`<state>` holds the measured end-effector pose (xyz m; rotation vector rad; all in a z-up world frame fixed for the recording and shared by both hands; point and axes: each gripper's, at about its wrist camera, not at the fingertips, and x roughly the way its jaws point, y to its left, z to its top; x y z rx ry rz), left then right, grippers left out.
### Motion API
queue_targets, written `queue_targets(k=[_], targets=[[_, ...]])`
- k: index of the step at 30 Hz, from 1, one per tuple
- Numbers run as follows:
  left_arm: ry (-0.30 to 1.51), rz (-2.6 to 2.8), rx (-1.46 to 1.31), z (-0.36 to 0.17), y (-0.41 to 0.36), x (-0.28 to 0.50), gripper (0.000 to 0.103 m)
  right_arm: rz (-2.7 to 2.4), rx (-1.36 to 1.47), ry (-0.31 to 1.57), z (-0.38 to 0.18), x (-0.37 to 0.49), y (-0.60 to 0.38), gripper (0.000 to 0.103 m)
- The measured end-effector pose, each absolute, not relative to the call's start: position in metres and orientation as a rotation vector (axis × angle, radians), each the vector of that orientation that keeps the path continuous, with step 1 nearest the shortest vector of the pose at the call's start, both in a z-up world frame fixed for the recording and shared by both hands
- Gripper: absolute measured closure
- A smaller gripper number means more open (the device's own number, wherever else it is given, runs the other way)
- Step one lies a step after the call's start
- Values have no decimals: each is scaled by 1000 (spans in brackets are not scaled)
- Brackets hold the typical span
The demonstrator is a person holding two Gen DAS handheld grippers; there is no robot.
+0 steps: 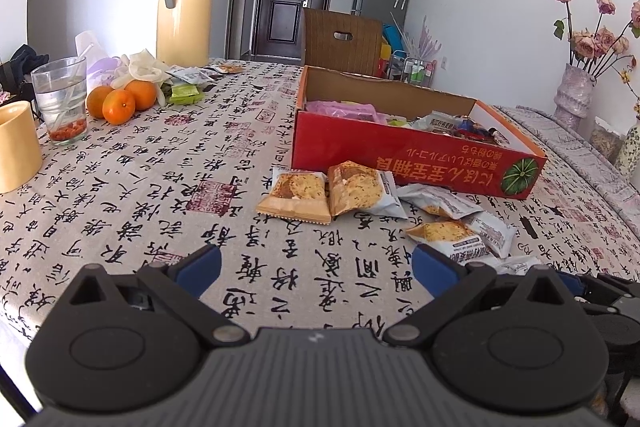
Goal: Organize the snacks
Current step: 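Grasp another white wrapped packet with the right tool, then grasp a cake-biscuit packet with the left tool while the right tool holds its packet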
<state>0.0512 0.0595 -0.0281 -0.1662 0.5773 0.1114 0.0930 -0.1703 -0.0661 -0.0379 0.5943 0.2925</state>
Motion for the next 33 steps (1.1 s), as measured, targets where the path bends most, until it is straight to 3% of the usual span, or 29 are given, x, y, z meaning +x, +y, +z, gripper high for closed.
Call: queue_targets(k=[33], targets=[[710,101,-136,-47,-35,141,1,213,116,511,-62,115,-253,59]])
